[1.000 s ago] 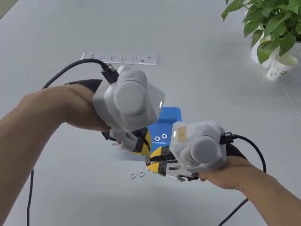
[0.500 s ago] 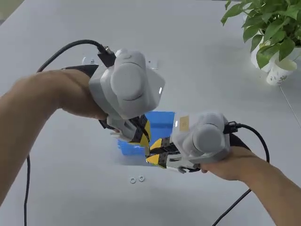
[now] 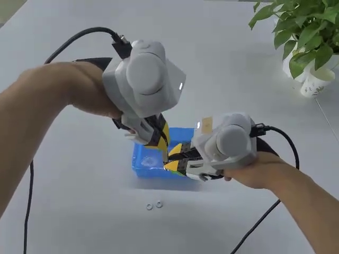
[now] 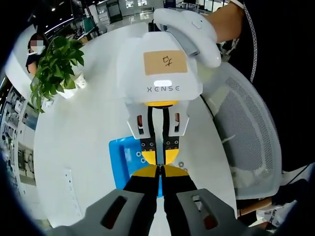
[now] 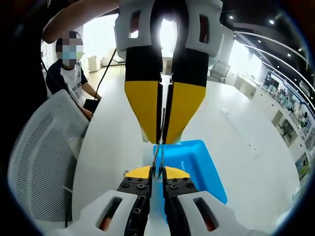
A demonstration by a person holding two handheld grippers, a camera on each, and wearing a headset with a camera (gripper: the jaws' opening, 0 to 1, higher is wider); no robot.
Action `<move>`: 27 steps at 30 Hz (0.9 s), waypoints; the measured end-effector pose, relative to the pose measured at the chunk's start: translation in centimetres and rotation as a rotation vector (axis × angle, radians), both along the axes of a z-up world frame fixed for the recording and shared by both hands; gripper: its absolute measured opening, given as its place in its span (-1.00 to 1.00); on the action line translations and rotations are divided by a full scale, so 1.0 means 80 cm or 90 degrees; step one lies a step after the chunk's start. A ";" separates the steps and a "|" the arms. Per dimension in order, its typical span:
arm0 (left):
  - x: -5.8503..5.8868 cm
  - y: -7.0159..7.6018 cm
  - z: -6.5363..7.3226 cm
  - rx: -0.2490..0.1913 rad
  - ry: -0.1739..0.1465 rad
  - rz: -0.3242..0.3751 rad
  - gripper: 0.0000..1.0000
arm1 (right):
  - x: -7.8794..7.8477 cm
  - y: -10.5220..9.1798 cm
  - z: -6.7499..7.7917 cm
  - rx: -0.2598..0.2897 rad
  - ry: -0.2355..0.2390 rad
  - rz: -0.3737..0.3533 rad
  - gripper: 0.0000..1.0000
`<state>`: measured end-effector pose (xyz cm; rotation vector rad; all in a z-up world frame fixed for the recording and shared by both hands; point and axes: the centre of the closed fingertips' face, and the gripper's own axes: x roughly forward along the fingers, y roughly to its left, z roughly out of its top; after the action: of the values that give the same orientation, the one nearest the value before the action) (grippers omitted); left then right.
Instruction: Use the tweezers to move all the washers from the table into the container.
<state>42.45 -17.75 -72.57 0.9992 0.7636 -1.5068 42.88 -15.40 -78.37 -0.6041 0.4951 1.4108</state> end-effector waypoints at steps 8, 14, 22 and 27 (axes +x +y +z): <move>0.014 0.000 -0.008 0.006 -0.001 -0.007 -0.91 | 0.015 0.000 -0.008 -0.002 0.001 -0.008 -0.82; 0.024 0.000 -0.015 0.008 0.000 -0.005 -0.91 | 0.024 0.001 -0.014 -0.004 0.004 -0.013 -0.82; 0.037 0.001 -0.026 0.012 0.000 -0.003 -0.91 | 0.037 0.001 -0.027 -0.007 0.008 -0.020 -0.82; 0.043 0.000 -0.037 0.013 0.005 -0.004 -0.91 | 0.043 0.000 -0.037 -0.014 0.016 -0.023 -0.82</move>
<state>45.88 -17.77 -75.51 1.0127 0.7836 -1.5107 46.30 -15.41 -81.29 -0.5927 0.5387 1.3809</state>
